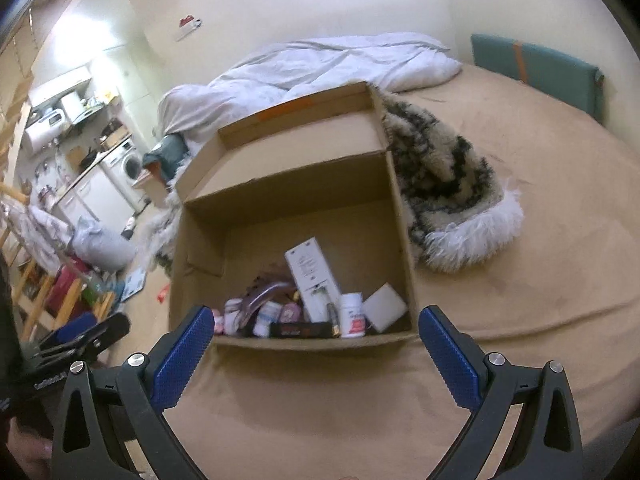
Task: Organize rigid objects
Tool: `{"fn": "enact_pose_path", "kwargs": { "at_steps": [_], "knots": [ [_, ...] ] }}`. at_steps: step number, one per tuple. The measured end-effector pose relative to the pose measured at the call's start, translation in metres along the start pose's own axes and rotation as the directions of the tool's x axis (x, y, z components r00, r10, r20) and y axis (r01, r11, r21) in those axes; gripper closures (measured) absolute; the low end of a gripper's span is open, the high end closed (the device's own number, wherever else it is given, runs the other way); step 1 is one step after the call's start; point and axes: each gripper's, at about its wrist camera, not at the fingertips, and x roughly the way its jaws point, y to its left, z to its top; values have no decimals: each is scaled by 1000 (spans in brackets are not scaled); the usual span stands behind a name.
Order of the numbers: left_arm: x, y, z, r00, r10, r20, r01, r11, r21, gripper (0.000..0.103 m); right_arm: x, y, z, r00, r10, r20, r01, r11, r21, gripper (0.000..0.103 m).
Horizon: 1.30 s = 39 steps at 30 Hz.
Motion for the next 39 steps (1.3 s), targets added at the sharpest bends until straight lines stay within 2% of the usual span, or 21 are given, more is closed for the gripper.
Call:
{"fn": "enact_pose_path", "kwargs": {
  "at_steps": [3, 6, 17, 39],
  "knots": [
    [1, 2, 1, 1000, 9, 0, -9, 1000, -13, 0, -2, 7, -1, 999, -27, 19, 28, 999, -45, 0],
    [3, 1, 1, 998, 59, 7, -59, 998, 2, 0, -5, 16, -3, 999, -30, 41, 33, 996, -88, 0],
    [0, 3, 1, 999, 38, 10, -38, 999, -8, 0, 1, 16, -4, 999, -35, 18, 36, 995, -91, 0],
    [-1, -4, 0, 999, 41, 7, -41, 999, 23, 0, 3, 16, -4, 1000, -25, -1, 25, 996, -88, 0]
  ]
}}
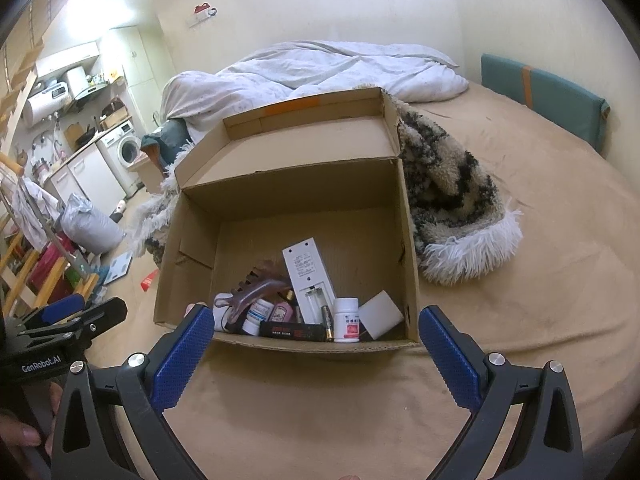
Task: Organize rigid objects
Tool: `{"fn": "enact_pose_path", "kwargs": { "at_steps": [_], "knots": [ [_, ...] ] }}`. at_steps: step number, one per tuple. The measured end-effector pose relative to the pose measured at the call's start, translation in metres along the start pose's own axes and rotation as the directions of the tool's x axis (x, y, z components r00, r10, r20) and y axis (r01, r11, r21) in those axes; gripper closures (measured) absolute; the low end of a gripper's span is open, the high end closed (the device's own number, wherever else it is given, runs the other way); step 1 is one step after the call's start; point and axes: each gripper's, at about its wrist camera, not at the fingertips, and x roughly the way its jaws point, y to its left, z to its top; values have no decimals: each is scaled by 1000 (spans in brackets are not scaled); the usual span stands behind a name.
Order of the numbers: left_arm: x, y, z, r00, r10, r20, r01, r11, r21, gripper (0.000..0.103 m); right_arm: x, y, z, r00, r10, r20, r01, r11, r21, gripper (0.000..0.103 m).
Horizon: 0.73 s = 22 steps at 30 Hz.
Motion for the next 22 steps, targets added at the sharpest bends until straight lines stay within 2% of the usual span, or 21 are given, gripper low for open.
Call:
{"fn": "enact_pose_path", "kwargs": {
  "at_steps": [22],
  "knots": [
    [1, 2, -4, 1000, 6, -12, -6, 1000, 9, 0, 0, 0, 0, 1000, 2, 2, -2, 1000, -2, 0]
  ]
}}
